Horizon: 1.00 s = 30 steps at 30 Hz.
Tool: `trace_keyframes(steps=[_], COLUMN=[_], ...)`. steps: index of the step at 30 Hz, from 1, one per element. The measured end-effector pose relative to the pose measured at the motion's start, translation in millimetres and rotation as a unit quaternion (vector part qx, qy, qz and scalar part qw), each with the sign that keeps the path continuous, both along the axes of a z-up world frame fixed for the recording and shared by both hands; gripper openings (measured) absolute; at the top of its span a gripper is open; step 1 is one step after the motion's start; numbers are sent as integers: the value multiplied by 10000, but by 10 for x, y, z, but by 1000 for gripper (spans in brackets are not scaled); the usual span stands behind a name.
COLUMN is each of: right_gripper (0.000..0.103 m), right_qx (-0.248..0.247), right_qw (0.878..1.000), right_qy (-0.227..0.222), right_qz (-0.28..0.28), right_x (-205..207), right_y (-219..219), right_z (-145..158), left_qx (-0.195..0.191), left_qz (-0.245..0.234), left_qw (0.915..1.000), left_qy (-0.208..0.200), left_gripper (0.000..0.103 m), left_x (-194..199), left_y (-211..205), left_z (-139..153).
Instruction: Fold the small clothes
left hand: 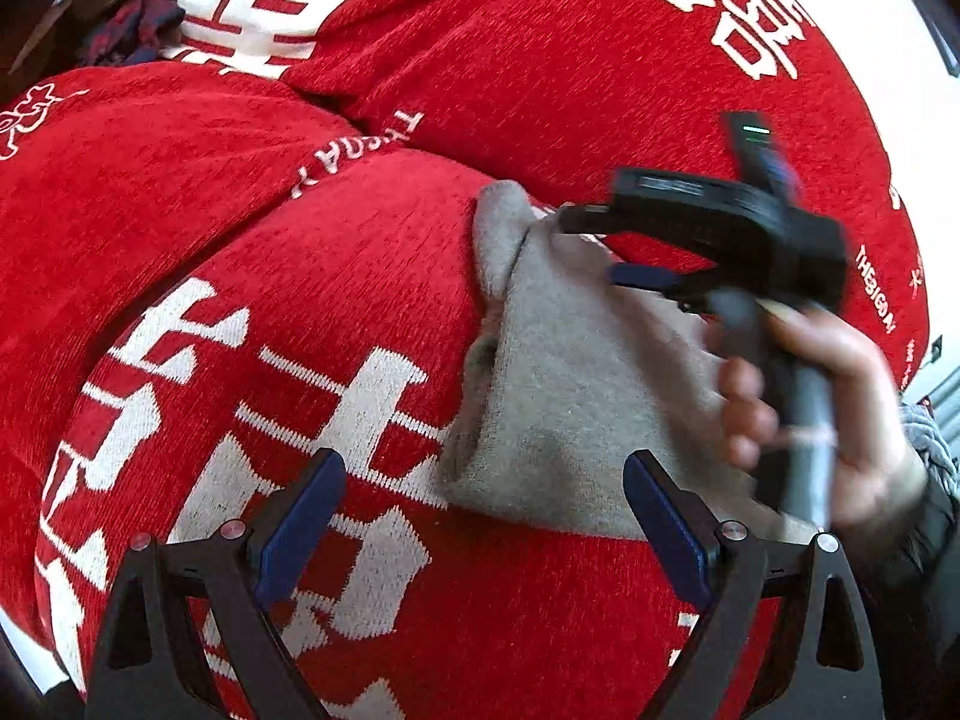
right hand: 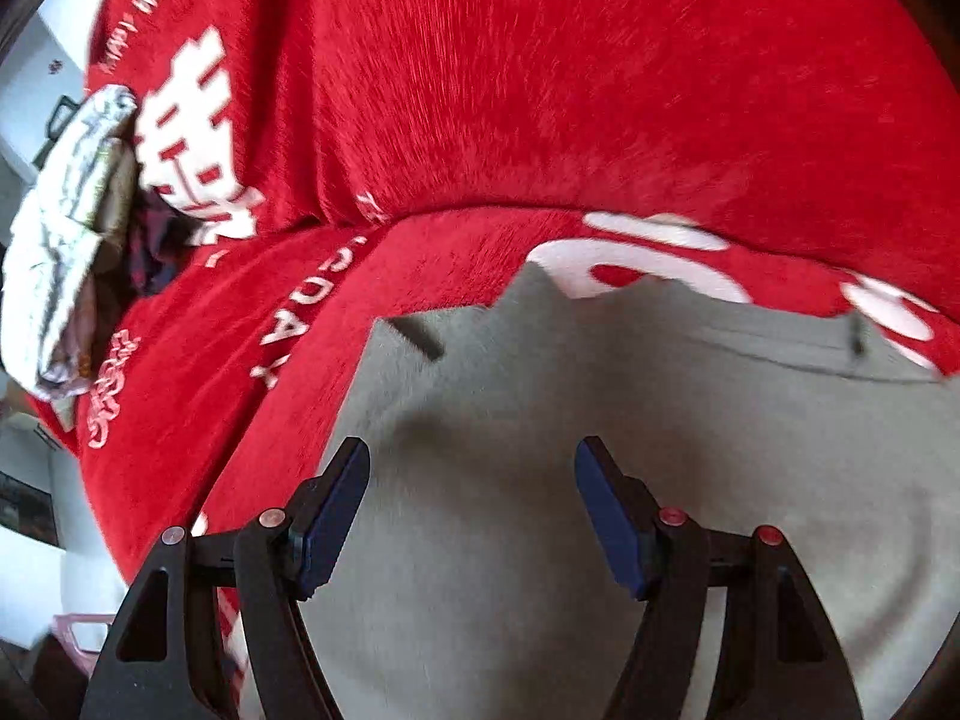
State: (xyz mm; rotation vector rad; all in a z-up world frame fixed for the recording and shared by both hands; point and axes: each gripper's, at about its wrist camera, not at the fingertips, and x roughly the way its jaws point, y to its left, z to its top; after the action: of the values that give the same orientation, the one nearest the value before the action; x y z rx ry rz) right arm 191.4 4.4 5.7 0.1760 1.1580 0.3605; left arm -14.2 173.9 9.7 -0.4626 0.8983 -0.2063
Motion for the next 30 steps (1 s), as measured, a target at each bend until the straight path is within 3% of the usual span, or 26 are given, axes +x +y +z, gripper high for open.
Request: trace_keyframes(steps=[3, 6, 10, 12, 14, 17, 20, 21, 22, 25, 27, 30], right_gripper=[82, 82, 82, 82, 82, 82, 81, 81, 83, 83, 83, 83], right_qx=[118, 289, -104, 82, 586, 1204, 866, 887, 785, 415, 392, -372], right_qw=[9999, 9981, 9945, 9937, 9933, 9881, 9915, 9919, 9933, 9940, 9938, 9952], right_qy=[17, -52, -684, -726, -440, 353, 616, 503, 270, 331, 114, -206], right_qz=[-8, 533, 780, 849, 894, 894, 753, 756, 807, 953, 1037, 886], right_x=[136, 181, 20, -30, -5, 154, 278, 293, 297, 294, 230, 168], right_y=[176, 463, 612, 574, 529, 562, 681, 715, 776, 891, 847, 703], right_z=[-64, 53, 408, 502, 497, 227, -123, -172, -147, -48, 118, 335], left_qx=[67, 23, -183, -205, -185, -164, -143, -125, -99, -80, -244, -671], left_qz=[-30, -55, -19, -5, 9, 6, -7, -11, -17, -33, -35, -109], left_qw=[9998, 9997, 9995, 9994, 9994, 9994, 9995, 9995, 9996, 9996, 9994, 9976], left_qy=[-160, -250, -274, -281, -290, -289, -285, -281, -282, -272, -247, -147], left_gripper=[94, 94, 94, 94, 94, 94, 94, 94, 94, 94, 94, 103], left_x=[-11, -15, 5, -4, -5, -6, -18, -11, -12, 4, 41, 168], left_y=[-53, -60, 4, 10, 2, 0, -4, -7, -13, -22, 4, 31], left_z=[-21, -35, -68, -69, -66, -70, -65, -66, -63, -60, -71, -97])
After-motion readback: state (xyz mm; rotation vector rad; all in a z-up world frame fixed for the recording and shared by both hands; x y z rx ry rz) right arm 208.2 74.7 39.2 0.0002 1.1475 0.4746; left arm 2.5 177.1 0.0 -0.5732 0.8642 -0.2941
